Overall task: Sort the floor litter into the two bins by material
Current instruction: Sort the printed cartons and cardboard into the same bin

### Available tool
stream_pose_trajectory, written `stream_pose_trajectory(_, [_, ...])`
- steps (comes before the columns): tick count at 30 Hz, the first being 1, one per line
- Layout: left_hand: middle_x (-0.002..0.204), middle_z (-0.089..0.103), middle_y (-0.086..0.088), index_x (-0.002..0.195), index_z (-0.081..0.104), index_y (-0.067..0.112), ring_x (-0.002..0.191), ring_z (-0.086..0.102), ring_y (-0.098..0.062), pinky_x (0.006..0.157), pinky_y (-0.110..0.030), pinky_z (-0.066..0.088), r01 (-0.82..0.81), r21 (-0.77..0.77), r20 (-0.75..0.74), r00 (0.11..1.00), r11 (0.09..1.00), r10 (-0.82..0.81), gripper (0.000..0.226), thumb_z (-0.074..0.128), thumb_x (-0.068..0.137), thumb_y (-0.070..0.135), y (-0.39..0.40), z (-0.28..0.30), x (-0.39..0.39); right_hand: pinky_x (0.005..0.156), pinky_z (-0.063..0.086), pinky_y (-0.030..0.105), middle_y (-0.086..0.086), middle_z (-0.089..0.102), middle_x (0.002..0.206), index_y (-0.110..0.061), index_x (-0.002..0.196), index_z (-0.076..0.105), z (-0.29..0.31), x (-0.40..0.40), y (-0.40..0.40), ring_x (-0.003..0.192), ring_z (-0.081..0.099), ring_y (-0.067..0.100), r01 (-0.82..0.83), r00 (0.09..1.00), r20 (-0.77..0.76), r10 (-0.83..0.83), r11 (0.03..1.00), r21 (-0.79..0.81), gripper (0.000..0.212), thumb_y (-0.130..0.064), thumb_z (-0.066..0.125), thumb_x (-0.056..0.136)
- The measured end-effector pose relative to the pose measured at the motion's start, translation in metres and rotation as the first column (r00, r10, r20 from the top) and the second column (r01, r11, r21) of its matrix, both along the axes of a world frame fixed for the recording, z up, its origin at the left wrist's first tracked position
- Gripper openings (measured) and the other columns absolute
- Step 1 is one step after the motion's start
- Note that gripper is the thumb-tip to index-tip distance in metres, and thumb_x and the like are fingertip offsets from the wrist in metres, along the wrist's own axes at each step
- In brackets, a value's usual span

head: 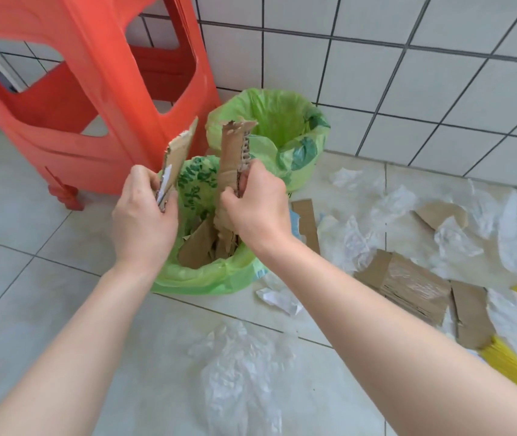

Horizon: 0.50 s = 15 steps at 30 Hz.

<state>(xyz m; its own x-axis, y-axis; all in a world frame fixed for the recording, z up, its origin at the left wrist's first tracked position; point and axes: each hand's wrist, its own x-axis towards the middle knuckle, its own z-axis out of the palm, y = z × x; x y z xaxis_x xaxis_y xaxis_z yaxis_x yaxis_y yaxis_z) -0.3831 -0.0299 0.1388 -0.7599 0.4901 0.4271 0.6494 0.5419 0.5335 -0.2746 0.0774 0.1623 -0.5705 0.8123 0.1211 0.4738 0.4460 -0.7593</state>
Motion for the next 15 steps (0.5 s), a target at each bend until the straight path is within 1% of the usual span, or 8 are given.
stream_pose_trajectory(1, [0.083,0.05,-0.003,0.09,0.041,0.013,0.073,0.044,-0.027,0.061,-0.034,0.032,0.003,-0.08,-0.01,1.0,0.997,-0.003,0.019,0.059,0.087,0.018,0.001,-0.005,-0.001,0.057,0.045,0.036,0.004,0.056,0.077,-0.011,0.082,0.047,-0.002,-0.002,0.0,0.073,0.055,0.027,-0.032,0.997,0.066,0.035,0.998,-0.048,0.018,-0.025,0.057,0.088])
stream_pose_trajectory(3, [0.077,0.051,-0.004,0.089,0.043,0.017,0.069,0.048,-0.03,0.058,-0.035,0.035,0.016,-0.301,0.005,1.0,0.954,-0.015,0.019,0.061,0.085,0.02,0.003,-0.014,-0.002,0.047,0.034,0.031,0.003,0.051,0.067,-0.014,0.068,0.043,-0.005,-0.006,-0.002,0.068,0.052,0.028,-0.12,0.962,0.227,0.15,0.983,-0.142,0.034,-0.036,0.057,0.088])
stream_pose_trajectory(4, [0.076,0.054,-0.006,0.09,0.046,0.018,0.07,0.052,-0.031,0.058,-0.034,0.036,0.031,-0.4,0.031,0.999,0.916,-0.02,0.018,0.062,0.084,0.023,0.004,-0.018,-0.002,0.044,0.028,0.029,0.002,0.047,0.062,-0.015,0.061,0.039,-0.006,-0.007,-0.002,0.065,0.05,0.028,-0.136,0.946,0.267,0.182,0.974,-0.182,0.041,-0.041,0.056,0.088])
stream_pose_trajectory(6, [0.079,0.061,-0.006,0.095,0.053,0.021,0.073,0.053,-0.029,0.059,-0.033,0.038,0.075,-0.535,0.096,0.995,0.842,-0.028,0.019,0.064,0.084,0.032,0.007,-0.021,-0.002,0.043,0.027,0.027,0.003,0.045,0.061,-0.015,0.058,0.035,-0.005,-0.008,0.002,0.063,0.049,0.027,-0.11,0.95,0.263,0.168,0.969,-0.223,0.046,-0.044,0.049,0.091])
stream_pose_trajectory(9, [0.074,0.062,-0.004,0.09,0.057,0.024,0.072,0.055,-0.028,0.058,-0.032,0.039,0.132,-0.559,0.151,0.987,0.819,-0.056,0.016,0.059,0.087,0.04,0.012,-0.021,-0.003,0.044,0.028,0.027,0.003,0.045,0.06,-0.014,0.058,0.034,0.001,-0.006,0.011,0.054,0.044,0.023,-0.085,0.959,0.252,0.134,0.977,-0.197,0.045,-0.04,0.044,0.095])
stream_pose_trajectory(12, [0.063,0.051,-0.002,0.08,0.056,0.017,0.068,0.054,-0.032,0.056,-0.033,0.039,0.174,-0.541,0.189,0.978,0.823,-0.083,0.018,0.055,0.091,0.031,0.017,-0.021,-0.004,0.047,0.034,0.027,0.004,0.044,0.06,-0.013,0.058,0.037,0.002,-0.003,0.016,0.052,0.041,0.023,-0.097,0.956,0.253,0.145,0.976,-0.194,0.039,-0.028,0.046,0.093])
stream_pose_trajectory(14, [0.062,0.046,-0.001,0.079,0.054,0.012,0.066,0.051,-0.031,0.056,-0.033,0.039,0.186,-0.531,0.204,0.975,0.827,-0.089,0.019,0.053,0.093,0.026,0.022,-0.021,-0.003,0.052,0.043,0.031,0.007,0.052,0.065,-0.007,0.066,0.049,0.003,0.001,0.017,0.055,0.048,0.026,-0.104,0.956,0.249,0.153,0.974,-0.2,0.029,-0.021,0.047,0.09])
stream_pose_trajectory(15, [0.061,0.045,-0.002,0.079,0.054,0.01,0.064,0.05,-0.03,0.055,-0.033,0.038,0.187,-0.517,0.203,0.975,0.836,-0.092,0.021,0.053,0.094,0.025,0.024,-0.021,-0.002,0.056,0.048,0.033,0.009,0.057,0.07,-0.004,0.074,0.056,0.005,0.004,0.018,0.06,0.053,0.028,-0.111,0.957,0.244,0.157,0.975,-0.194,0.024,-0.019,0.047,0.09])
